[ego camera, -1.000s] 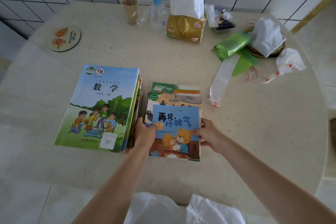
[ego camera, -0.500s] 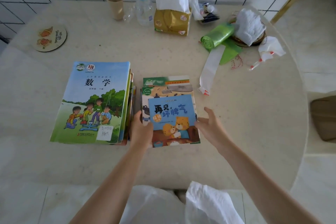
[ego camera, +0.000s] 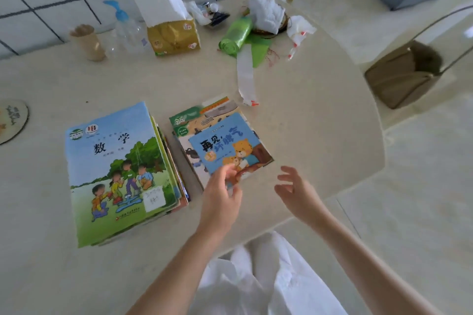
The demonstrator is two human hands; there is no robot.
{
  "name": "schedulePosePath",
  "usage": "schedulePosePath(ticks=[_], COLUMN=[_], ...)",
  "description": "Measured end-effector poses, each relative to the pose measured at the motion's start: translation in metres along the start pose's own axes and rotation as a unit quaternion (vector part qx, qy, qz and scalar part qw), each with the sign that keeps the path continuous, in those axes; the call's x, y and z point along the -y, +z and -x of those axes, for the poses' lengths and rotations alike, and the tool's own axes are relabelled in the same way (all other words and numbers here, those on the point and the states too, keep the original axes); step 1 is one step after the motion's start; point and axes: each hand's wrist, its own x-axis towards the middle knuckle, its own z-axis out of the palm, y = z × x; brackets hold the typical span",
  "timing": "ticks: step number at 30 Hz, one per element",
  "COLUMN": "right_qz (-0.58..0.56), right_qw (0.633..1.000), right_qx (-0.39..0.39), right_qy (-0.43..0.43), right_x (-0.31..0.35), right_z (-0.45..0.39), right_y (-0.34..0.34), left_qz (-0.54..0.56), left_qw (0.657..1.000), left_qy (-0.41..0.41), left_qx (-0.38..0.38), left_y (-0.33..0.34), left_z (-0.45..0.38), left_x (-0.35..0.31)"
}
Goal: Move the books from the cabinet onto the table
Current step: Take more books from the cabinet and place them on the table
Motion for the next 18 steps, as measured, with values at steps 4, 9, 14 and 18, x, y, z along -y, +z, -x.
schedulePosePath(ticks=[4, 9, 14, 18], right_qz=[-0.065, -0.124, -0.166, -0.173], right_qw=[0.995, 0.979, 0.949, 0.927], right_qx=[-0.073, -0.147, -0.239, -0.300], right_qy=[0.034, 0.072, 0.118, 0.147], right_x=[-0.018, -0.057, -0.105, -0.151], right_z=[0.050, 0.117, 0.180, 0.240], right_y=[0.009, 0.016, 0.021, 0.028], left_qz=[-0.020, -0.048, -0.108, -0.163], left_qw=[0.993, 0.968, 0.920, 0.864], left_qy=[0.022, 0.057, 0.119, 0.183], left_qx=[0.113, 0.238, 0.357, 0.440], left_y=[-0.013, -0.004, 0.036, 0.075], left_z=[0.021, 0.046, 0.085, 0.126], left_x=[0.007, 0.003, -0.020, -0.038])
